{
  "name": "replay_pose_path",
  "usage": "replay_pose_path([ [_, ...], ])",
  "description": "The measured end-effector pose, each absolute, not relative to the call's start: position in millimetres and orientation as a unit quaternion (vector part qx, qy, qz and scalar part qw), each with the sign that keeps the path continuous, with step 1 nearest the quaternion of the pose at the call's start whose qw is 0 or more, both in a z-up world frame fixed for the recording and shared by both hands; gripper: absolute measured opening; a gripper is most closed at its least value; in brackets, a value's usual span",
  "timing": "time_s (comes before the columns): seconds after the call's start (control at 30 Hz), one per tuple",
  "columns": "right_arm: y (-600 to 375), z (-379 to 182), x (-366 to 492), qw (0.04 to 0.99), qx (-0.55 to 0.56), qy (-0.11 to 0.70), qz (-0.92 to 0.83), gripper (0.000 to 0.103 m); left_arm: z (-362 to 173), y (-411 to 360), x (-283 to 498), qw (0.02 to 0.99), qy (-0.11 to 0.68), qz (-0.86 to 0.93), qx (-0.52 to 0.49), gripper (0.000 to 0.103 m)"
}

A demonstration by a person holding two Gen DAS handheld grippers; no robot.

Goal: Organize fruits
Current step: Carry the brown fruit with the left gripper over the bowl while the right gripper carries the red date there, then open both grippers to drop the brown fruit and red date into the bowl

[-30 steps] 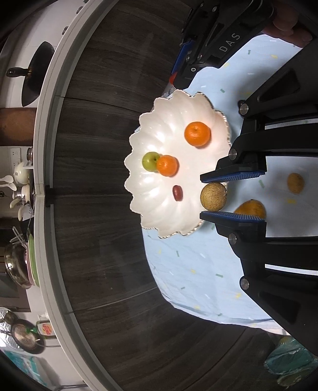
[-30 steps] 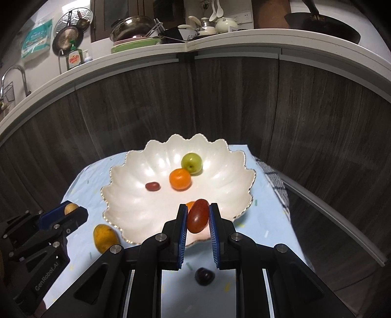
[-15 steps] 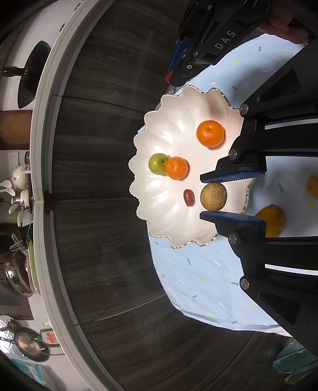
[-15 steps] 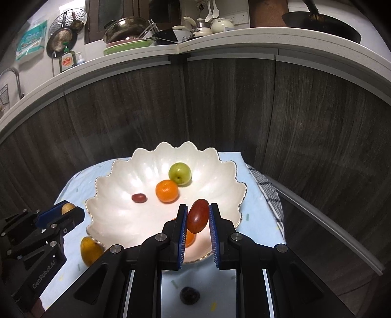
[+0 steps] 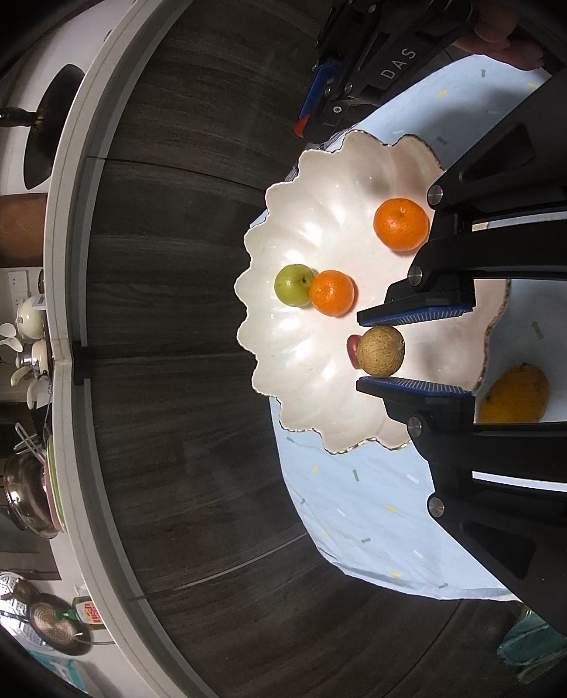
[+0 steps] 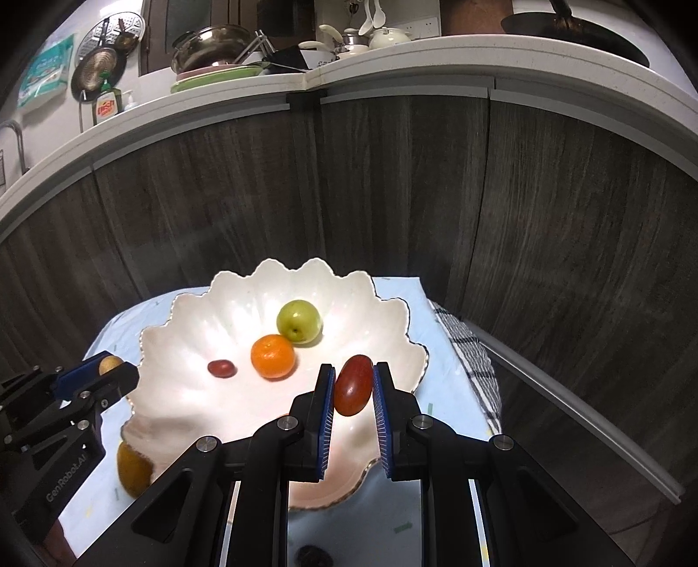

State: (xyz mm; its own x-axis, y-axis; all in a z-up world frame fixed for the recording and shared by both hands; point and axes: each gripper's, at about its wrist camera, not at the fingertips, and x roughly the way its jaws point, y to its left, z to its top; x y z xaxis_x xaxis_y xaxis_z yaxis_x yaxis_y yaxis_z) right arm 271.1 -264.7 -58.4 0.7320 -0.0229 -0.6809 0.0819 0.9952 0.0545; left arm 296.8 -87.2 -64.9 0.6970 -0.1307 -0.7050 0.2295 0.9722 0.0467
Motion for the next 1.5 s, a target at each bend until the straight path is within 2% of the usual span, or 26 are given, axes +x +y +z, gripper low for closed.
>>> replay_pose_path([
  [0.93, -270, -93, 305, 0.915, 0.033, 0.402, -0.029, 0.019, -105, -93, 330, 0.904, 0.413, -0.094, 0.064, 0.024],
  [1.13, -270, -93, 305, 0.912, 0.034, 0.407, -0.028, 0.020, -104, -94, 328, 0.904, 0.413, -0.089, 0.069, 0.034],
  [1.2, -270, -93, 304, 0.912, 0.033, 0.409, -0.031, 0.021, -103, -93, 328, 0.904, 0.412, -0.086, 0.070, 0.042],
  [1.5, -272, -84, 296, 0.917, 0.037, 0.395, -0.041, 0.041, -93, -92, 320, 0.909, 0.402, -0.076, 0.075, 0.061],
])
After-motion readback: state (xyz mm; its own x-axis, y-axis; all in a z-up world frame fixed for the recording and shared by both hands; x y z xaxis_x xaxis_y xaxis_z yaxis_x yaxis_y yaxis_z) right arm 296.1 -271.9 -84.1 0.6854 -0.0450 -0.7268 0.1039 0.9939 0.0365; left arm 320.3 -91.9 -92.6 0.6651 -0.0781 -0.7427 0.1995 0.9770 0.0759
